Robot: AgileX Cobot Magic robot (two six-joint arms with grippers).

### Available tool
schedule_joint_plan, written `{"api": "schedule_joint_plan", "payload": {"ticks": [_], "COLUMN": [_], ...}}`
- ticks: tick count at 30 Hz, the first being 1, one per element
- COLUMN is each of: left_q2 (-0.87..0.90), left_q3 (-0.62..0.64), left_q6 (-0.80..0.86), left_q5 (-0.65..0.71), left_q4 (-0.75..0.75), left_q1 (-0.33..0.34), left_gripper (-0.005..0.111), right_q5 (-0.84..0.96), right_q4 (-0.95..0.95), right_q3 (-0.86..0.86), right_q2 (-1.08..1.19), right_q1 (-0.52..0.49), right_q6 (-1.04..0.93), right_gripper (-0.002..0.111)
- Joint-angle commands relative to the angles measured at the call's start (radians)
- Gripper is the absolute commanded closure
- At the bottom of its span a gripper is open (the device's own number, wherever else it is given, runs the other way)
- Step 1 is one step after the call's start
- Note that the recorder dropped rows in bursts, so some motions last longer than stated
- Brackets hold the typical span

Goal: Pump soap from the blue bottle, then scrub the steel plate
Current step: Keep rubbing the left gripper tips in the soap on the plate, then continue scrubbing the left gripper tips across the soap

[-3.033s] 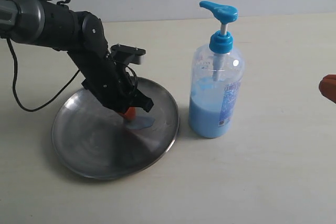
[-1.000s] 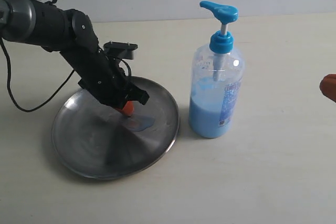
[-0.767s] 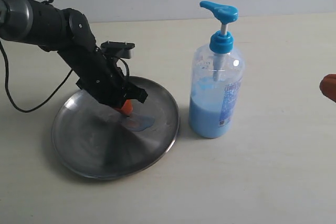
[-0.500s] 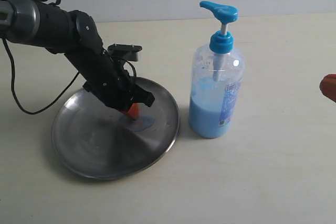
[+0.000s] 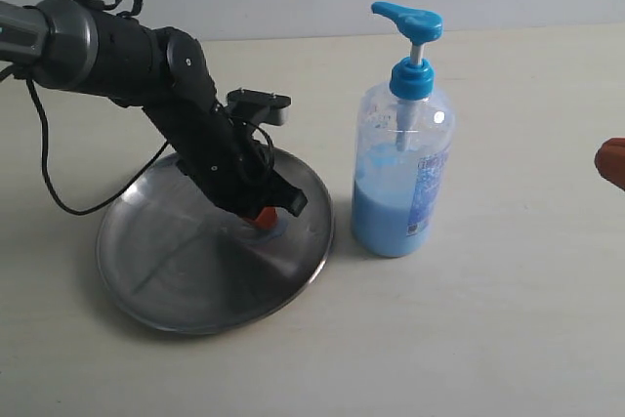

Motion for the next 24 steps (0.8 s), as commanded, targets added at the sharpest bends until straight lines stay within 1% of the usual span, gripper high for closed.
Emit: {"api": "schedule_joint_plan", "payload": {"ticks": [1,10,16,21,24], "left_q2": [0.014,0.014,0.014,0.014,0.016], "left_q3": [0.006,0.006,0.006,0.006,0.006], "left_q6": [-0.006,-0.02,-0.021,-0.021,-0.021], "left_q5": [-0.003,-0.005,-0.005,0.027,0.046], "left_q4": [0.057,0.066,0.063,0.072,0.056], "left_q1": [0.006,0.085,0.12,0.126,0.11], "left_gripper": [0.107,0.107,0.107,0.107,0.107], "right_q5": [-0.013,-0.013,-0.013,-0.013,-0.013], "right_q4": [-0.005,-0.005,-0.005,-0.005,-0.005], "right_q3": [0.002,0.002,0.002,0.002,0.002], "right_q2": [-0.003,-0.003,-0.003,-0.003,-0.003], "right_q1": [-0.003,-0.003,-0.003,-0.003,-0.003], "right_q6": [-0.005,-0.005,-0.005,-0.005,-0.005], "right_gripper": [0.108,0.108,0.108,0.108,0.108]}}
